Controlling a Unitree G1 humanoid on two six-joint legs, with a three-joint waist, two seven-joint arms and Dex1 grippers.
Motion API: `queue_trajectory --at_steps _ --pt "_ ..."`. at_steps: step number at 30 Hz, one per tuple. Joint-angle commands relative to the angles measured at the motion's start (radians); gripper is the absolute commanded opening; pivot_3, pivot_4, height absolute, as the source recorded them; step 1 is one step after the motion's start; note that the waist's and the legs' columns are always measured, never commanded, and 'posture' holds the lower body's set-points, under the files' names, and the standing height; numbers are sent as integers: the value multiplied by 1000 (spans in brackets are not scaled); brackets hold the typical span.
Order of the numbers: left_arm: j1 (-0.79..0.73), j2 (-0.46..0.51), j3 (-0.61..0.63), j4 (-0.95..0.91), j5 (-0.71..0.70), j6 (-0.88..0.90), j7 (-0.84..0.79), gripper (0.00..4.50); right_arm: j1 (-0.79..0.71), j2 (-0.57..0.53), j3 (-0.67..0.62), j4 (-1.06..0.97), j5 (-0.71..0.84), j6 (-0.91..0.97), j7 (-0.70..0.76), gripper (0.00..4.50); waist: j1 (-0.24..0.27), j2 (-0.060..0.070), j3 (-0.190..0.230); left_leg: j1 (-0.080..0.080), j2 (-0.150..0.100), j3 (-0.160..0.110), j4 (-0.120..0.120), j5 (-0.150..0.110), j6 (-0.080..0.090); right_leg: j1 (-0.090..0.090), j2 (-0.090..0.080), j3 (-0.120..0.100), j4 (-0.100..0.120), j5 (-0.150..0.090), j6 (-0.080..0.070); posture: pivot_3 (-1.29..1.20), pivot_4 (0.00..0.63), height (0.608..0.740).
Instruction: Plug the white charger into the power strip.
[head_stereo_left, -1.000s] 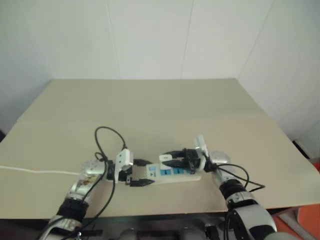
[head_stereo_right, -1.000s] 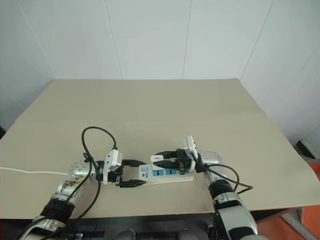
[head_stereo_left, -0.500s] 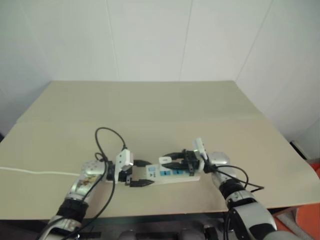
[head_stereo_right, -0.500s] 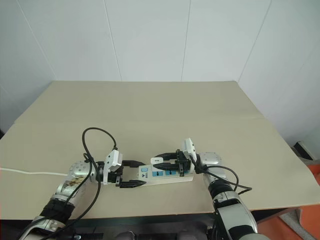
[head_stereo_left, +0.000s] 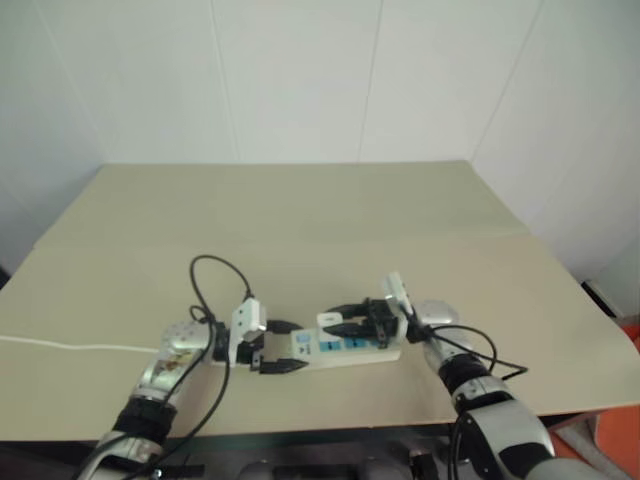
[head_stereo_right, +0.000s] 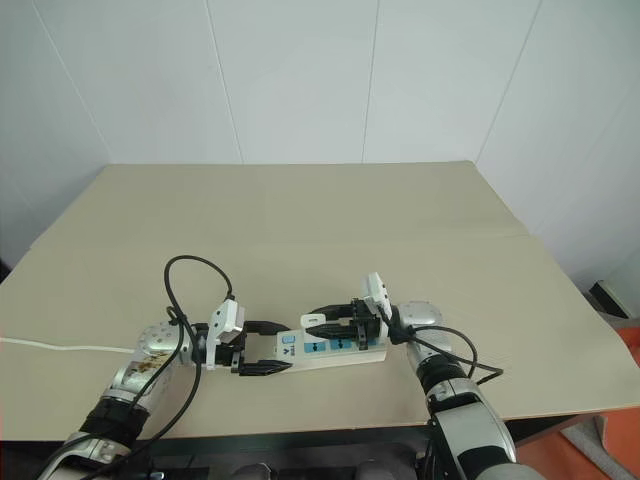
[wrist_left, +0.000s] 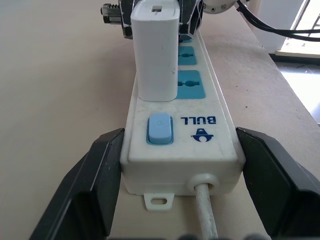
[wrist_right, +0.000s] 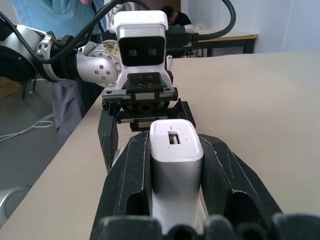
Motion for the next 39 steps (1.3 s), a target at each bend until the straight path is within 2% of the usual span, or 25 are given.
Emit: queue_trajectory --at_steps 1,4,14,21,23,25,26,31,33,36,38,39 --pt "15 12 -16 -15 4 -3 -25 3211 82 -62 16 103 -118 -51 -34 1111 0 0 0 0 0 0 0 0 0 0 0 0 0 0 0 0 150 740" --pt "16 13 -17 -14 2 -5 -24 3211 86 -64 15 108 -123 -89 -57 1111 0 0 0 1 0 0 0 0 0 0 -1 0 -1 0 0 0 150 740" --pt "18 13 -20 -13 0 -6 -22 3211 93 -73 -10 93 -109 -107 5 4474 2 -8 -4 1 -2 1 -9 0 0 1 -5 -2 -2 -2 -3 0 150 740" --pt "6 9 -15 -16 -13 53 -8 3211 105 -102 -17 49 -82 -115 50 4474 8 -9 -5 1 -2 2 -12 1 1 1 -5 -3 -2 -3 -4 0 150 740" --pt "-1 3 -3 -24 -40 84 -15 3921 105 -110 -20 39 -76 -118 50 4500 10 -9 -4 0 -2 2 -12 1 1 1 -5 -3 -3 -4 -4 0 150 740" --pt "1 -5 13 -44 -71 93 -30 4423 106 -120 -20 31 -70 -116 50 4500 11 -11 -2 -1 -2 2 -12 1 1 0 -5 -3 -3 -5 -2 0 150 740" --pt "2 -8 22 -57 -86 97 -34 4485 106 -125 -20 27 -66 -115 50 4500 12 -11 -1 -1 -2 2 -12 1 1 0 -6 -3 -3 -5 -2 0 150 740" --pt "21 18 71 -191 -163 143 -31 4485 107 -155 -33 -11 -43 -110 50 4500 18 -11 2 -3 -2 2 -13 1 1 -2 -6 -3 -4 -4 -3 0 150 740" --pt "33 45 122 -302 -253 235 -13 4485 115 -187 -32 -61 2 -93 50 4500 21 -10 5 -4 -2 3 -13 1 2 -2 -7 -3 -4 -3 -6 0 150 740" --pt "57 152 214 -409 -357 331 -50 4485 129 -267 -77 -192 125 -45 50 4500 25 -8 10 -13 -2 3 -12 4 7 -9 -8 -5 -4 -2 -7 0 150 740" --pt "64 205 257 -422 -372 346 -55 4485 133 -330 -93 -248 170 -23 50 4500 22 2 22 -24 -2 4 -12 5 8 -19 -8 -5 -4 -1 -6 0 150 740" --pt "67 228 278 -418 -369 343 -52 4485 134 -371 -99 -271 183 -10 50 4500 22 7 27 -26 -3 4 -12 5 8 -21 -8 -4 -4 2 1 0 150 740"
